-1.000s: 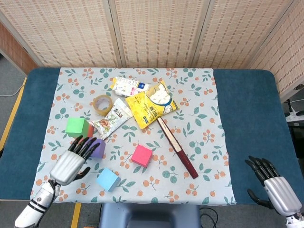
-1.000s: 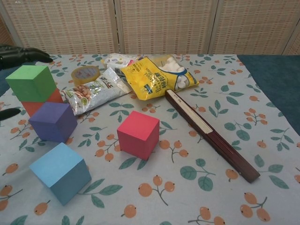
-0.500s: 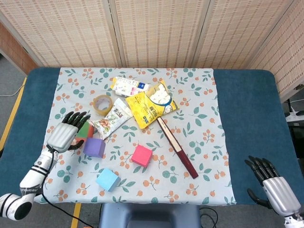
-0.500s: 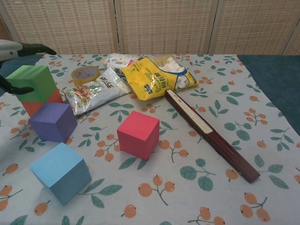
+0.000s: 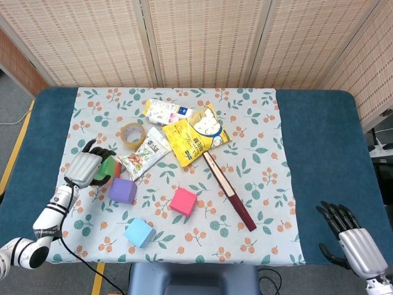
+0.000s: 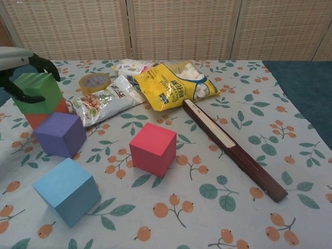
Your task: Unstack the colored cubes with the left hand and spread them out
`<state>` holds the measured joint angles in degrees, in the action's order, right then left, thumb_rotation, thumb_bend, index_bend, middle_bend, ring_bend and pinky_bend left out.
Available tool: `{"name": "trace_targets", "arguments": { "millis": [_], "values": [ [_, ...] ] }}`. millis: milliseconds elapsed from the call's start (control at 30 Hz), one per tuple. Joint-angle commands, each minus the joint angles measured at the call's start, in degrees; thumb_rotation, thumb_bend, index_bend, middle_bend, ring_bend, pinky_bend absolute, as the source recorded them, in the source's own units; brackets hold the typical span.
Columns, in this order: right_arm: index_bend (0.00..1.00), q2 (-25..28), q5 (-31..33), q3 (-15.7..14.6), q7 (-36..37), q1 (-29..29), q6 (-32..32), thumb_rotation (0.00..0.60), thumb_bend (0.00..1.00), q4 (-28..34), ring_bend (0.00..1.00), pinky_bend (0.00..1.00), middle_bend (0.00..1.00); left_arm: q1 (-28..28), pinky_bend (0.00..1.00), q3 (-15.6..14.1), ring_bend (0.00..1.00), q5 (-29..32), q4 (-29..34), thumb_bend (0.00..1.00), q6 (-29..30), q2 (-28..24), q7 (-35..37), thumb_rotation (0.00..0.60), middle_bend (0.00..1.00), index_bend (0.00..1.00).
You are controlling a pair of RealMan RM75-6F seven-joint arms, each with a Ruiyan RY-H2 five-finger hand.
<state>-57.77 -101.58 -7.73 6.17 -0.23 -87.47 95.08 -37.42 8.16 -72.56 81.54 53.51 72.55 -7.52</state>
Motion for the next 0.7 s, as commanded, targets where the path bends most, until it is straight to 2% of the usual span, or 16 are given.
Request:
{"name": "trace_targets", "arguments": {
  "millis": [33, 167, 367, 533, 700],
  "values": [
    [0.00, 0.0, -0.1, -0.1, 0.0, 0.0, 0.0, 0.600, 0.29, 0.0, 0.00, 0.00, 0.00, 0.1, 0.07, -0.1, 0.37, -1.0, -0.5, 0.37, 0.9, 0.2, 0.7, 0.600, 0.53, 0.42],
    [0.00, 0.1, -0.3, -0.1, -0.1, -0.1, -0.1, 0.600, 0.29, 0.0, 0.00, 0.00, 0.00, 0.6, 0.10, -0.2, 0.40, -2.4, 1.0, 0.39, 2.8, -0.9, 0.9, 0.600, 0.55, 0.45],
    [0.00, 0.0, -1.0, -0.5, 0.1, 0.0, 0.0, 0.600, 0.29, 0.0, 0.00, 0.00, 0.00, 4.0, 0.13, -1.9, 0.43, -7.0, 7.3, 0.39, 9.4, -5.8, -0.8, 0.600, 0.55, 0.45],
    [0.00, -0.2, -1.5, -0.8, 0.1, 0.2, 0.4, 0.600, 0.29, -0.1, 0.00, 0.00, 0.00, 8.9, 0.14, -6.2, 0.43, -10.9, 11.7, 0.39, 14.2, -9.7, -2.3, 0.600, 0.55, 0.46],
    [0.00, -0.3, -2.1, -1.3, 0.5, 0.5, 1.1, 0.600, 0.29, -0.1, 0.00, 0.00, 0.00, 12.6, 0.12, -10.0, 0.43, -13.2, 10.4, 0.39, 16.1, -8.6, -1.2, 0.600, 0.51, 0.41]
  ]
}}
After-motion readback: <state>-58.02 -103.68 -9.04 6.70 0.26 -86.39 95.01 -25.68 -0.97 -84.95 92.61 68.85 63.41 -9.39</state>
